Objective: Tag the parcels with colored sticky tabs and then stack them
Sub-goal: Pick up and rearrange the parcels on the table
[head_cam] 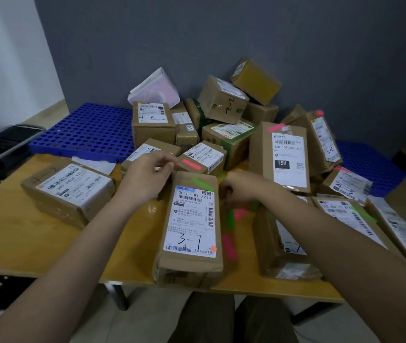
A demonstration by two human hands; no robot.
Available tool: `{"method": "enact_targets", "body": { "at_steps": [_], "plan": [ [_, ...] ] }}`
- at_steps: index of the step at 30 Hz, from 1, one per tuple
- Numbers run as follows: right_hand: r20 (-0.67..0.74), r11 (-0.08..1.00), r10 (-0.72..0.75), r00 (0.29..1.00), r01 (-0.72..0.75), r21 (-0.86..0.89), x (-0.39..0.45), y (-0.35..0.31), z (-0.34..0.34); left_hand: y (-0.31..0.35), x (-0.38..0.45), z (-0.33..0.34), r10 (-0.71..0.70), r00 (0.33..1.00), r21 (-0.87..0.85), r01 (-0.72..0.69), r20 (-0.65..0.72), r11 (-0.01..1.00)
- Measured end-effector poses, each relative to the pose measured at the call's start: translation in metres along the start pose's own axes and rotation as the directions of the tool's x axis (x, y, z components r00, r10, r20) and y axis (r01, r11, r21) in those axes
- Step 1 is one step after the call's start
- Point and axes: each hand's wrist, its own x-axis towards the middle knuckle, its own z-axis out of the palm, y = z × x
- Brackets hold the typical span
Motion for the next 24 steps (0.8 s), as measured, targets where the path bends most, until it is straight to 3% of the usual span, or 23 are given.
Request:
{"method": "enact_targets", "body": {
  "at_steps": [4, 6, 8, 10, 13, 15, 24],
  "plan": [
    [-0.343, 0.982, 0.118, 0.932, -0.058, 0.182, 0.006, 0.006, -0.016, 0.007, 0.020, 0.002, -0.005, 0.999, 0.117, -0.001, 0.052, 0.993],
    [-0.380, 0.935, 0.235, 0.895, -0.102, 0.339, 0.014, 0.004, -0.023, 0.013, 0.035, 0.008, -0.023, 0.994, 0.174, 0.003, 0.109, 0.985],
    [-0.263, 0.835, 0.358, 0.896, -0.180, 0.520, 0.024, 0.002, -0.027, 0.018, 0.052, 0.015, -0.094, 0.978, 0.239, 0.047, 0.188, 0.970],
    [-0.082, 0.658, 0.446, 0.891, -0.264, 0.706, 0.033, 0.001, -0.026, 0.020, 0.070, 0.023, -0.178, 0.942, 0.359, 0.068, 0.284, 0.931],
    [0.067, 0.383, 0.496, 0.866, -0.287, 0.878, 0.040, 0.000, -0.022, 0.022, 0.089, 0.033, -0.276, 0.895, 0.637, -0.010, 0.349, 0.771],
    [0.073, 0.349, 0.505, 0.860, -0.281, 0.894, 0.043, 0.001, -0.019, 0.026, 0.097, 0.038, -0.322, 0.875, 0.715, -0.038, 0.361, 0.698],
    [0.073, 0.333, 0.505, 0.860, -0.272, 0.903, 0.043, 0.007, -0.020, 0.036, 0.102, 0.050, -0.372, 0.846, 0.778, -0.078, 0.383, 0.623]
  ]
}}
